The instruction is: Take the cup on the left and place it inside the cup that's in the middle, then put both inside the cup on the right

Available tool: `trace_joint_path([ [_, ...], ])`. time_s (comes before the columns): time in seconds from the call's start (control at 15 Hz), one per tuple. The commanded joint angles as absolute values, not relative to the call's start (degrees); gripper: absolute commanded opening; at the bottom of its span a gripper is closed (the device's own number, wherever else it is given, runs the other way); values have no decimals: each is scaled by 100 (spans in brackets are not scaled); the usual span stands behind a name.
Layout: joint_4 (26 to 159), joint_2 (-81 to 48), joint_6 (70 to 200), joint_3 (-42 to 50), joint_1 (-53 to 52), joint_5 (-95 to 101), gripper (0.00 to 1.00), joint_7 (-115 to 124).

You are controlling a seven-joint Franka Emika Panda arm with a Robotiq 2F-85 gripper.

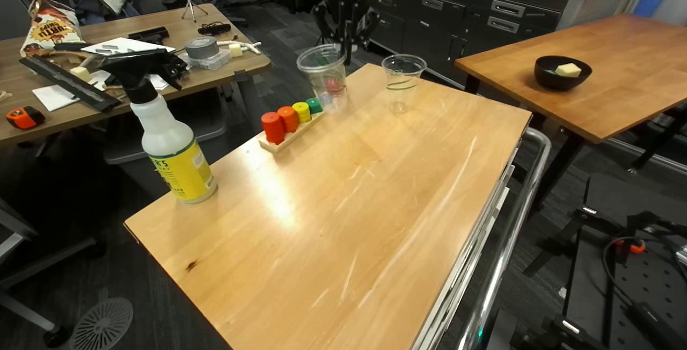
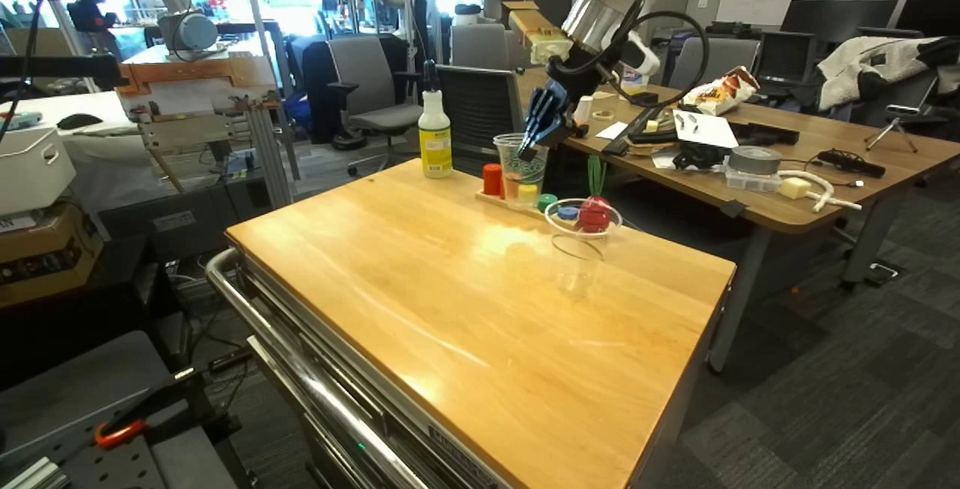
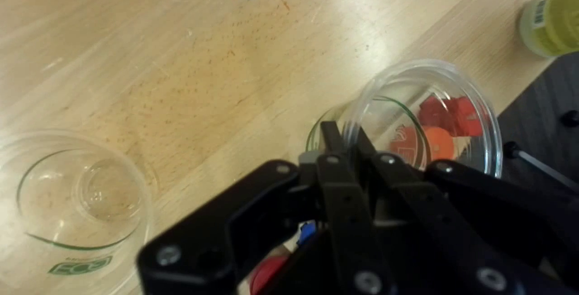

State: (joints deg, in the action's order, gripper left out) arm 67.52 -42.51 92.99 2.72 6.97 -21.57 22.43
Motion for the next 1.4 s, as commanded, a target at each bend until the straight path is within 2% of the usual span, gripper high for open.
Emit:
trace_joint_path([
  [0.0,7904,-3052,9690,263,1159,-2869,2,2121],
  [0.33,9155,-1852,10156,555,1676,-3777,2,1769],
  [0.8,11129,-476,10326,1150,1686,-3843,2,1166],
  [1.33,11866,-209,10888,1159,1509,-3576,2,1067],
])
